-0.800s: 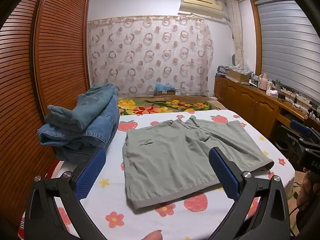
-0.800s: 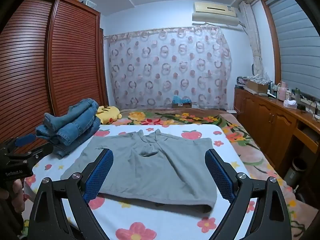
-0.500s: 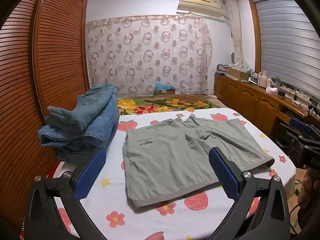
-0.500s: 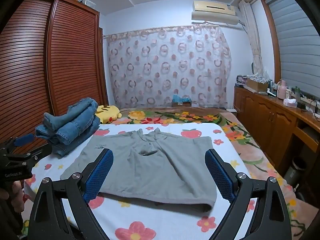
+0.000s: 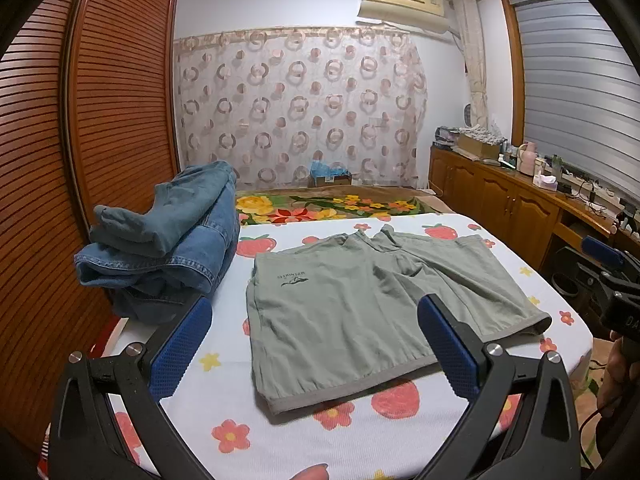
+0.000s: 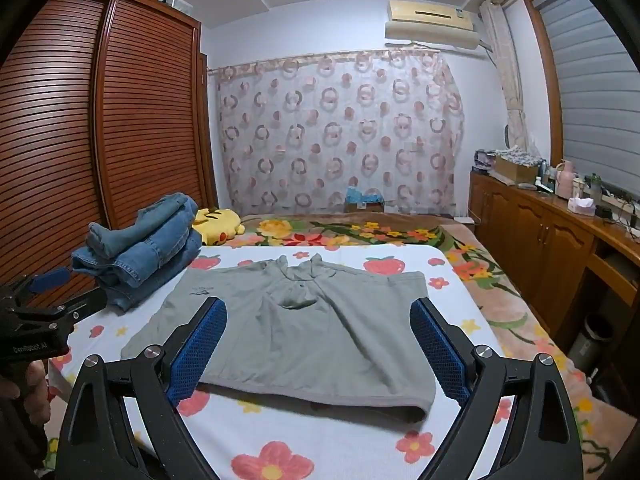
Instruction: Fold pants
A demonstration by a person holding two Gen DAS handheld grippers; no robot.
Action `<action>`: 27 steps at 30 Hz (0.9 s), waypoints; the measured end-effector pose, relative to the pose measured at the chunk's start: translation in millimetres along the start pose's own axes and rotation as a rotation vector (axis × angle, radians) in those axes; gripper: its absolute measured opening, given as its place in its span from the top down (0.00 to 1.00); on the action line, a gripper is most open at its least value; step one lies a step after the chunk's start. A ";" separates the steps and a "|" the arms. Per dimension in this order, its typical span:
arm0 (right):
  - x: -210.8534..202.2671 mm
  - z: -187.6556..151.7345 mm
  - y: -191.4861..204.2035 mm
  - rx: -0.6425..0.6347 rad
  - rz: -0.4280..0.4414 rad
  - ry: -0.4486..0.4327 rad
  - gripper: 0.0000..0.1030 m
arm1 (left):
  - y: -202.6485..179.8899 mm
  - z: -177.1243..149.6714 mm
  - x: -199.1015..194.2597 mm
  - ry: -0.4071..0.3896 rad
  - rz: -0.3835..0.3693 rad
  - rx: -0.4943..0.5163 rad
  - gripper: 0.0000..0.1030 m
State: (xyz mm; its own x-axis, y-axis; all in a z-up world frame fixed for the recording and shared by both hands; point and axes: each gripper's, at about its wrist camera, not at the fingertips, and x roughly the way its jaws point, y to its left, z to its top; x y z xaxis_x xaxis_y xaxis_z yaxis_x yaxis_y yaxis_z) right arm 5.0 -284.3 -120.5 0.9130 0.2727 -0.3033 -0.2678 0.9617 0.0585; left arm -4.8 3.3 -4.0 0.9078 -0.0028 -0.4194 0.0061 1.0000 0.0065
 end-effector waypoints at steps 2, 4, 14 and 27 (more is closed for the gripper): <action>-0.2 0.2 -0.2 0.000 0.001 0.000 0.09 | -0.8 0.5 -0.7 0.001 0.003 -0.001 0.00; -0.4 0.1 0.5 0.000 0.000 0.000 0.09 | -0.7 1.2 -0.8 0.002 0.003 -0.002 0.00; -1.3 -1.0 2.1 -0.001 -0.002 -0.004 0.09 | -0.4 1.7 -2.1 0.002 0.001 -0.004 0.00; -3.0 -2.0 1.5 -0.004 0.000 -0.010 0.09 | -6.9 -0.5 2.8 -0.001 -0.002 -0.005 0.00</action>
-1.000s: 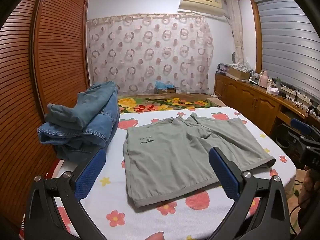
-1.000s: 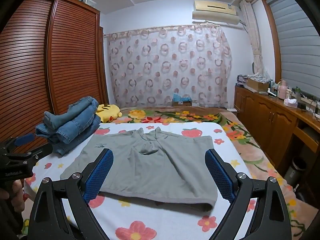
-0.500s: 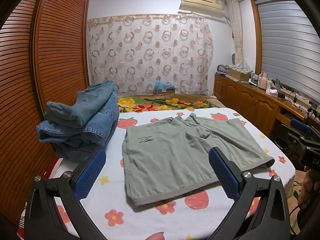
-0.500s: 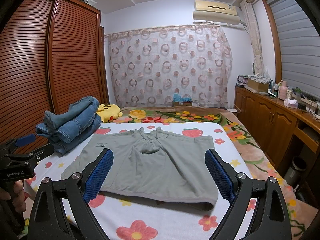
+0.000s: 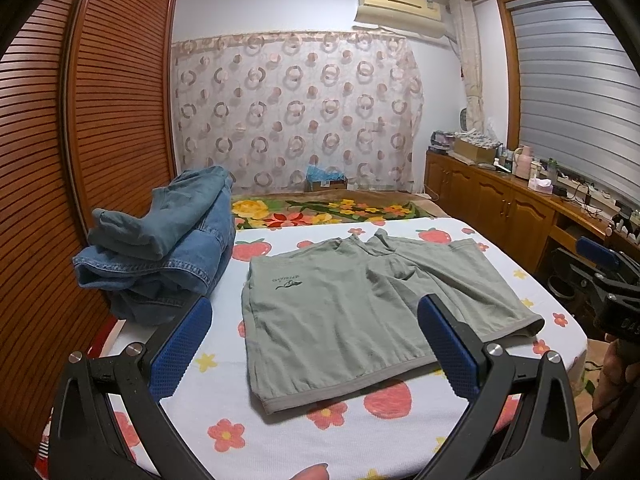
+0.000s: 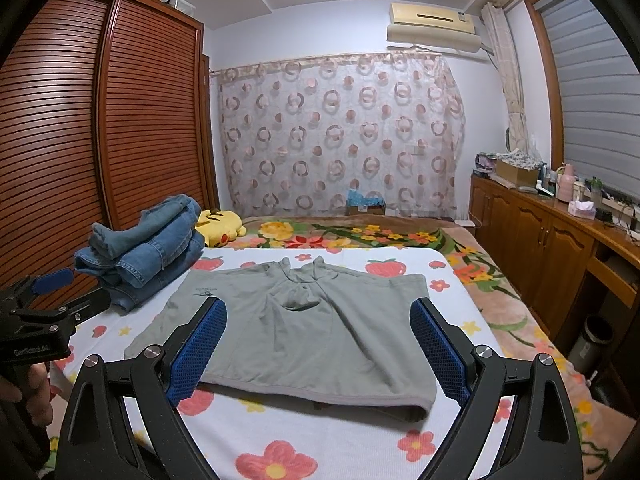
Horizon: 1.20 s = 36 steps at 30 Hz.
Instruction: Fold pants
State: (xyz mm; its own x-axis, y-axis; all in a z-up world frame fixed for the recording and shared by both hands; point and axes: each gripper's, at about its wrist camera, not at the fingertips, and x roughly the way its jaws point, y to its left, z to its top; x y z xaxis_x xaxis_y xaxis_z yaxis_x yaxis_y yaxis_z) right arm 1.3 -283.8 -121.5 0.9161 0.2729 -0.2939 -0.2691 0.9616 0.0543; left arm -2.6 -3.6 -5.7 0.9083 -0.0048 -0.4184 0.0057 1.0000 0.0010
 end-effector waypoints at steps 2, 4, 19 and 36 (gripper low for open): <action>-0.2 0.5 -0.4 0.000 0.001 0.000 0.09 | -0.1 0.1 -0.3 -0.001 -0.001 -0.001 0.00; -0.2 0.4 -0.6 0.000 0.000 -0.001 0.09 | -1.0 0.3 -0.3 -0.001 0.000 -0.001 0.00; -0.6 1.4 0.9 -0.002 0.001 0.000 0.09 | -1.9 0.2 -2.2 -0.004 -0.001 -0.001 0.00; -1.1 1.8 2.1 -0.001 0.004 0.000 0.09 | -5.7 2.9 -5.3 -0.009 -0.001 0.003 0.00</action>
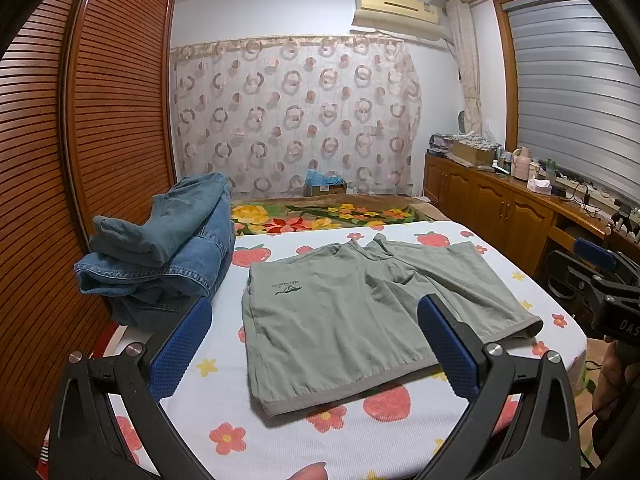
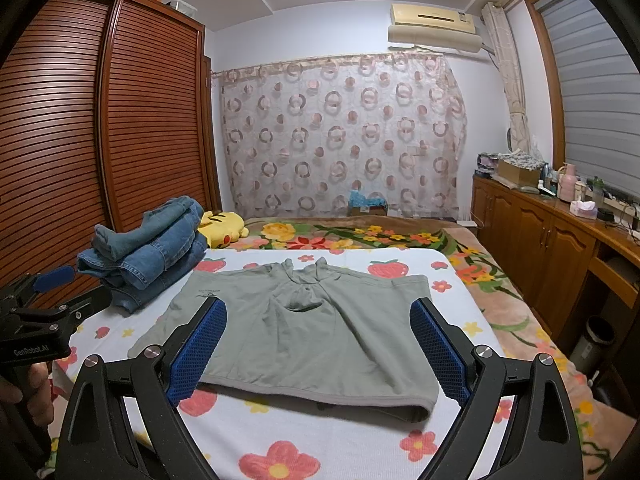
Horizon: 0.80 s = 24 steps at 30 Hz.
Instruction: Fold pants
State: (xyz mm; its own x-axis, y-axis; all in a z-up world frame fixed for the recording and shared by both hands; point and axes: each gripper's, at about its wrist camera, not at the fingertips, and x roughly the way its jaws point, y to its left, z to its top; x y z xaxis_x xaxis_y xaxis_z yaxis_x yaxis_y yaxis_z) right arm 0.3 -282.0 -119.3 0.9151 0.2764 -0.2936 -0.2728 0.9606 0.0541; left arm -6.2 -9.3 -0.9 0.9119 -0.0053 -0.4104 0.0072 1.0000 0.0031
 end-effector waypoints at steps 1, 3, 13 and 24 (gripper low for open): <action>0.0 0.0 0.0 0.000 0.000 0.000 0.09 | 0.3 -0.6 -0.4 -0.001 0.001 -0.001 0.00; 0.1 0.0 0.4 0.000 0.000 0.001 0.09 | 0.2 -1.0 -0.4 -0.002 0.001 -0.001 0.00; 6.3 -4.9 -5.6 0.008 0.005 0.032 0.09 | 5.3 -2.5 11.7 0.033 -0.016 0.015 0.00; 23.2 -11.4 -21.1 0.019 -0.034 0.118 0.09 | 32.4 -31.8 46.2 0.153 -0.030 -0.005 0.00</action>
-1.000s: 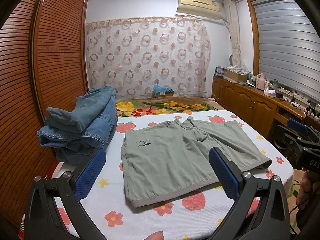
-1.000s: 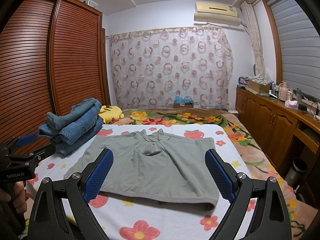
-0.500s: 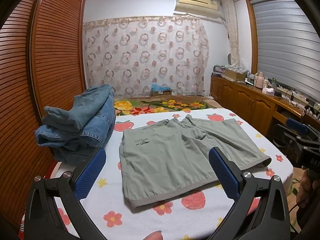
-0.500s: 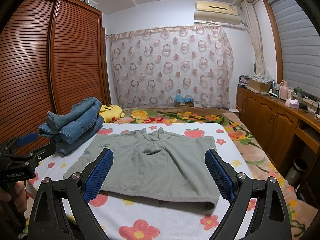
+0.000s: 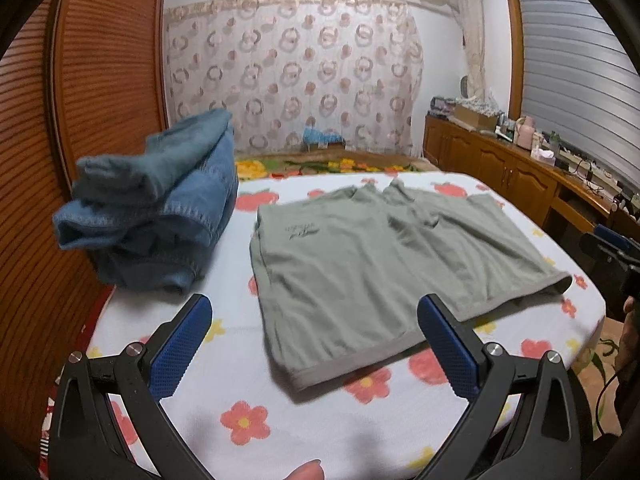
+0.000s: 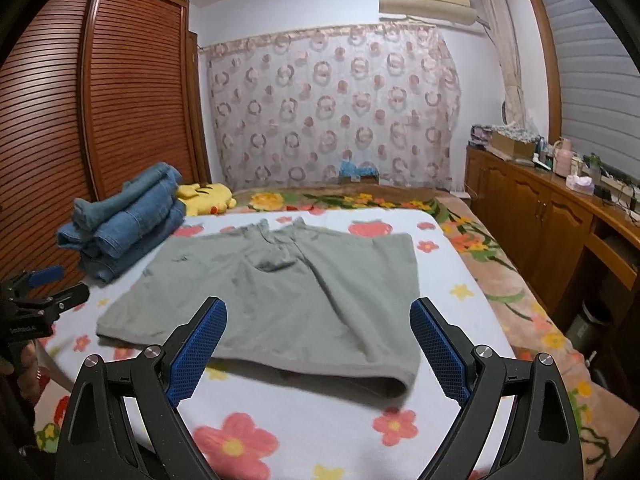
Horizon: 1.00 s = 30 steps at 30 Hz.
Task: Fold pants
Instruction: 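Lower both grippers to the shorts hem and close on it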
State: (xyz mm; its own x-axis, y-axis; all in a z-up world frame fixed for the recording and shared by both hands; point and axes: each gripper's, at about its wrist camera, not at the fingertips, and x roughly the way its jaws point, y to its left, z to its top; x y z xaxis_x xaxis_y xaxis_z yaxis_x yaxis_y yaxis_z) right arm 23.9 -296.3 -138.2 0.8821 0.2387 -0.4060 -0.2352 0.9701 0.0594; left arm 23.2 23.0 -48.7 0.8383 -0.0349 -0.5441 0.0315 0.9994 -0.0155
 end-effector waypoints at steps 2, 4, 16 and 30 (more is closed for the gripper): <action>0.3 1.5 -1.6 0.005 -0.010 0.011 0.09 | 3.5 -4.3 6.7 0.017 0.001 0.002 0.00; 0.4 3.6 -1.9 0.009 -0.016 0.026 0.09 | 6.8 -10.1 11.7 0.028 -0.001 0.008 0.00; 3.7 12.4 -3.9 0.000 -0.053 0.122 0.11 | 25.3 -45.2 40.6 0.165 0.028 0.038 0.00; 14.1 32.9 -4.5 -0.027 -0.069 0.219 0.19 | 34.6 -42.4 44.4 0.192 -0.024 0.023 0.30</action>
State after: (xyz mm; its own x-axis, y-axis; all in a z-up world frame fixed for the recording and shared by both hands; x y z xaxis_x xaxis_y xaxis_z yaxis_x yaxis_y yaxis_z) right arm 50.8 -295.8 -114.2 0.7876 0.1537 -0.5967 -0.1903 0.9817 0.0017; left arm 38.4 56.3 -109.0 0.7181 -0.0554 -0.6937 0.0649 0.9978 -0.0125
